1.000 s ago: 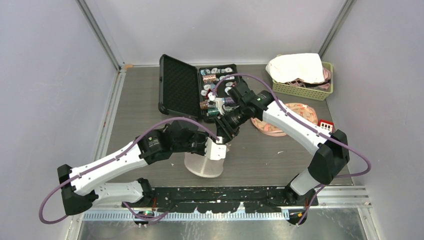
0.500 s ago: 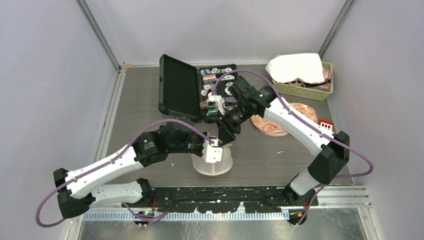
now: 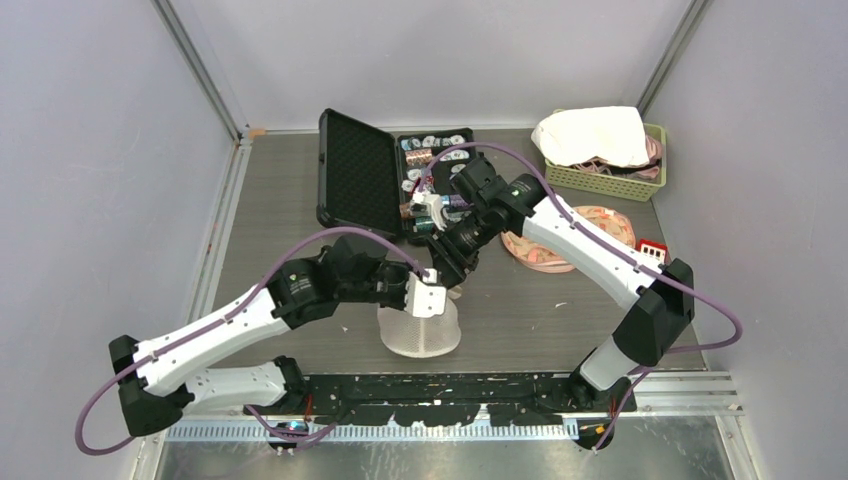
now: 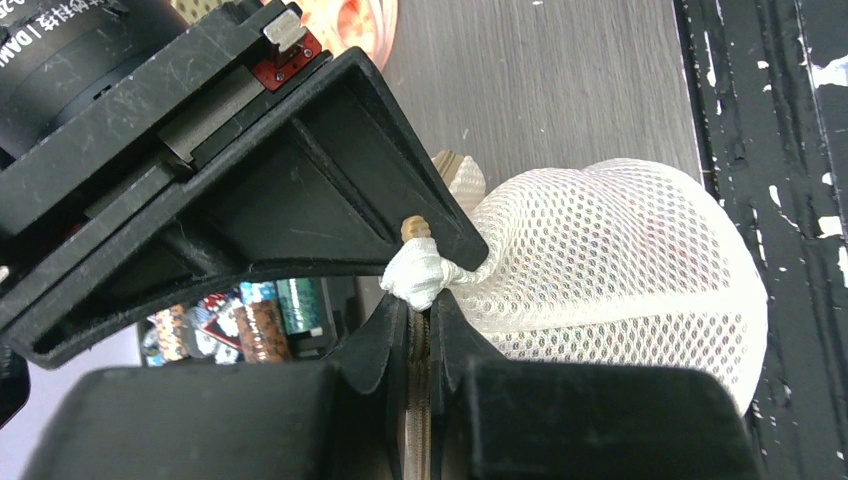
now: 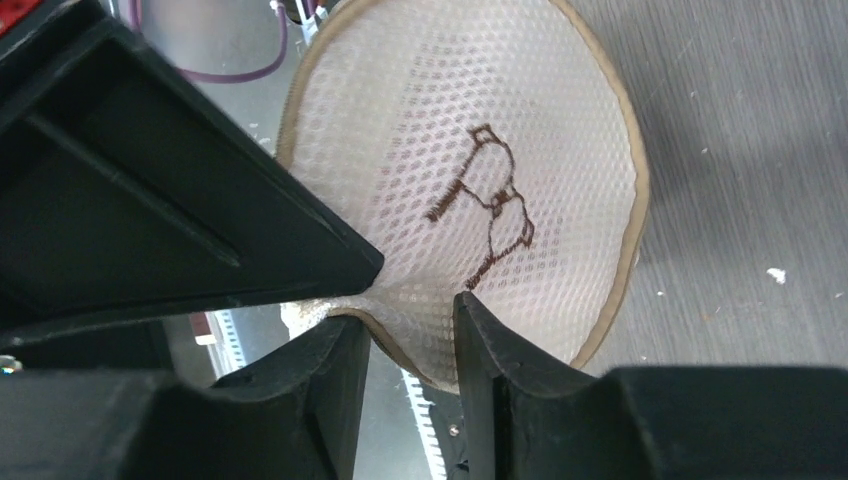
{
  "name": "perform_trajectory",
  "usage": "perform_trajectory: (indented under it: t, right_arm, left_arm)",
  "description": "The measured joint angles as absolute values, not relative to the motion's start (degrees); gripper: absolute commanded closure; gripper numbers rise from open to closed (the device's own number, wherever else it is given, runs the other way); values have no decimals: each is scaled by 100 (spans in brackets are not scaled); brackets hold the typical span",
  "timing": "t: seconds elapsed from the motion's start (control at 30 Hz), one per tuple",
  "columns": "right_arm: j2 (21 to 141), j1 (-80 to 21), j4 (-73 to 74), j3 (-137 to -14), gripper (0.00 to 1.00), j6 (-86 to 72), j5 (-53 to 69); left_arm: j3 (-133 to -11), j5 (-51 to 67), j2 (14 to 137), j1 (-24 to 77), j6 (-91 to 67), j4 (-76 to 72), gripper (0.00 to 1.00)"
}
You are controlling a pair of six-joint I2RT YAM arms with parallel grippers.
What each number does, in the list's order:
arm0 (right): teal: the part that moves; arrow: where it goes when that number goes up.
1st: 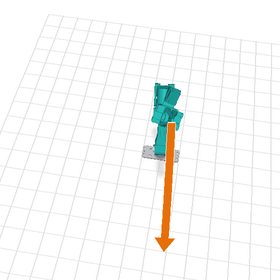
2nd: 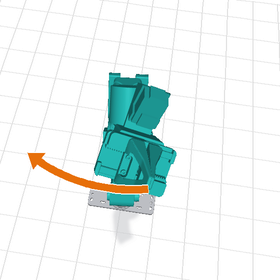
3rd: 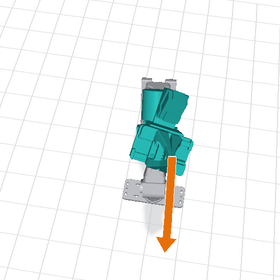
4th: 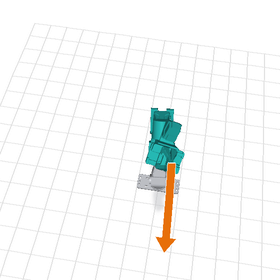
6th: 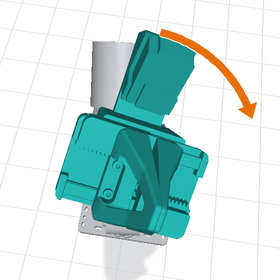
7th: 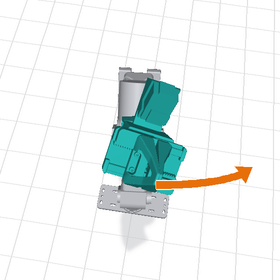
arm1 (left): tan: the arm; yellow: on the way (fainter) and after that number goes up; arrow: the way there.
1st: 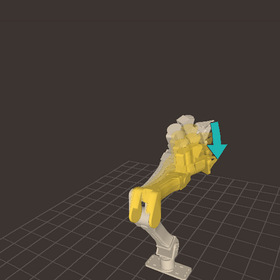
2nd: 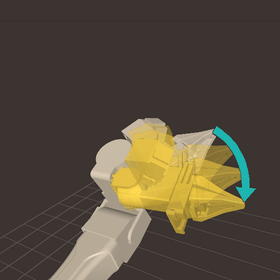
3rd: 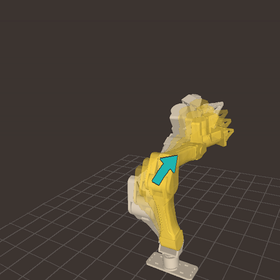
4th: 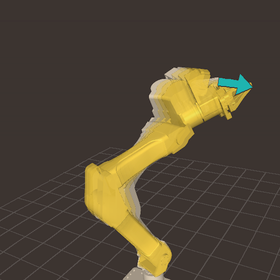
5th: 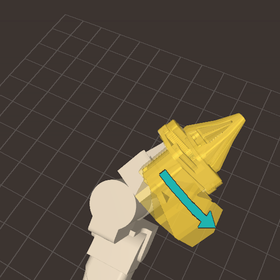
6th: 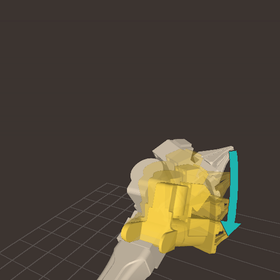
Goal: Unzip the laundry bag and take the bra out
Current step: Unzip the laundry bag at the center of the board.
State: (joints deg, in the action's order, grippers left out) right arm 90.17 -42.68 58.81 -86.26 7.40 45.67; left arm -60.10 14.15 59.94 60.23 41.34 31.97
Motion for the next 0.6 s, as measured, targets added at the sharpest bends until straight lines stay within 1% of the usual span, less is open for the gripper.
perform_trajectory:
  t: [0.07,0.13,0.3,0.43,0.6]
  right_arm:
    - [9124,-4270,5885,-8626,53,561,4449]
    - [9251,-4272,5883,-8626,53,412,4298]
    - [9529,-4182,5867,-8626,53,233,4051]
    - [9515,-3844,5798,-8718,51,397,4329]
    - [9391,-3503,5682,-8886,50,827,4587]
  left_arm:
    - [-6154,1361,6149,6016,4088,3424,96]
    - [-6239,1258,6318,6007,4060,3594,100]
    - [-6267,899,6528,5986,3894,3693,100]
    - [-6143,919,6370,5767,3597,3234,100]
    - [-5878,1398,6049,5282,3133,2517,100]
